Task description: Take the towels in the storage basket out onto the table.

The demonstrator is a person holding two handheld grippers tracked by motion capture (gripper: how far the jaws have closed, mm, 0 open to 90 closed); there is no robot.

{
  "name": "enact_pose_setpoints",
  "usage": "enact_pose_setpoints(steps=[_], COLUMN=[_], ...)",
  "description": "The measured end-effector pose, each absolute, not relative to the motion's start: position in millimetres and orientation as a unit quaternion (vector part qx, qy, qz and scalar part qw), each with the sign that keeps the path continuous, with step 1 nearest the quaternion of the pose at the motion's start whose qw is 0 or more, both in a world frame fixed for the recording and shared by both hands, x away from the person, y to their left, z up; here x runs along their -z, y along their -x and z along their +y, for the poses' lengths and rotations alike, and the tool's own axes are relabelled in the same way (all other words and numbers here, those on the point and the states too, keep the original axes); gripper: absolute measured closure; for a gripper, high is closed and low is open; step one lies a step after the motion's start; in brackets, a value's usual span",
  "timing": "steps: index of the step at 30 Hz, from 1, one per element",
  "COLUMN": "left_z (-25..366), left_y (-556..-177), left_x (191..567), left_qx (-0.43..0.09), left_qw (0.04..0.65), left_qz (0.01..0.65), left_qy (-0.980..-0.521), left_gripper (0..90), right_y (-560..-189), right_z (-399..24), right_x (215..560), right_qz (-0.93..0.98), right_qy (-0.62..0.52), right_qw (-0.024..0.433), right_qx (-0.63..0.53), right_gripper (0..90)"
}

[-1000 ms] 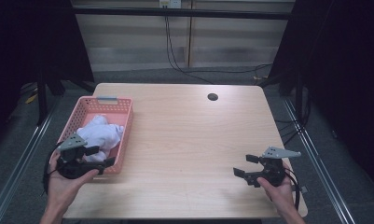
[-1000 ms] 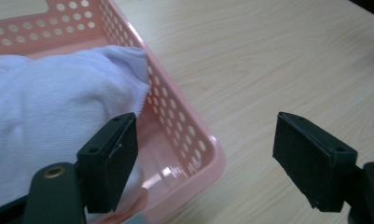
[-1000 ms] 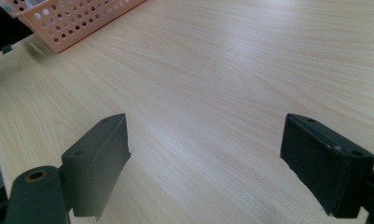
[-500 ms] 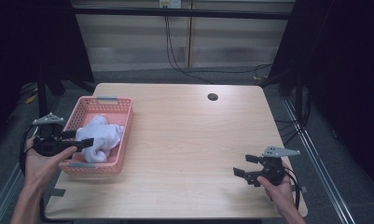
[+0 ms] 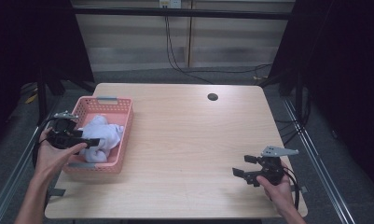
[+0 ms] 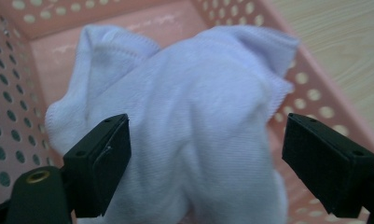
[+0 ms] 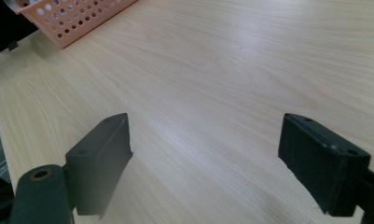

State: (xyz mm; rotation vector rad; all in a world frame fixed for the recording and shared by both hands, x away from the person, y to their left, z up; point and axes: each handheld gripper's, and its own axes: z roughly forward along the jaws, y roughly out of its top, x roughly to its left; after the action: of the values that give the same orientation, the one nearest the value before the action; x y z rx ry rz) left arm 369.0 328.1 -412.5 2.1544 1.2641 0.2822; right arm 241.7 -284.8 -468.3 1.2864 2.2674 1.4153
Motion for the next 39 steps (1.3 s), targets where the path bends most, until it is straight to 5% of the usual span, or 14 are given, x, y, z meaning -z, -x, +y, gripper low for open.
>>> enact_pose_setpoints(steps=[4,9,18,31,39], left_z=[348,347,298,312,305], left_y=[-383,-387,-406,-422,-426], left_x=[429,434,451,459,459], left_qx=[-0.048,-0.036,-0.076,-0.010,-0.050], left_qw=[0.304,0.307,0.133,0.155,0.108], left_qz=[0.512,0.520,0.501,0.499,0.506], left_qy=[-0.802,-0.797,-0.852,-0.852,-0.855], left_gripper=[11.2,6.4,0.0,0.0,19.9], right_y=[-242,-244,-245,-245,-245], right_z=[-287,-288,-284,-282,-279], right_x=[469,471,473,474,475], right_qz=[0.759,0.760,0.768,0.775,0.782], right_qy=[-0.438,-0.442,-0.434,-0.424,-0.413], right_qw=[0.081,0.079,0.069,0.059,0.051], right_qx=[-0.475,-0.470,-0.467,-0.465,-0.463], right_gripper=[16.4,16.4,18.4,18.3,18.3])
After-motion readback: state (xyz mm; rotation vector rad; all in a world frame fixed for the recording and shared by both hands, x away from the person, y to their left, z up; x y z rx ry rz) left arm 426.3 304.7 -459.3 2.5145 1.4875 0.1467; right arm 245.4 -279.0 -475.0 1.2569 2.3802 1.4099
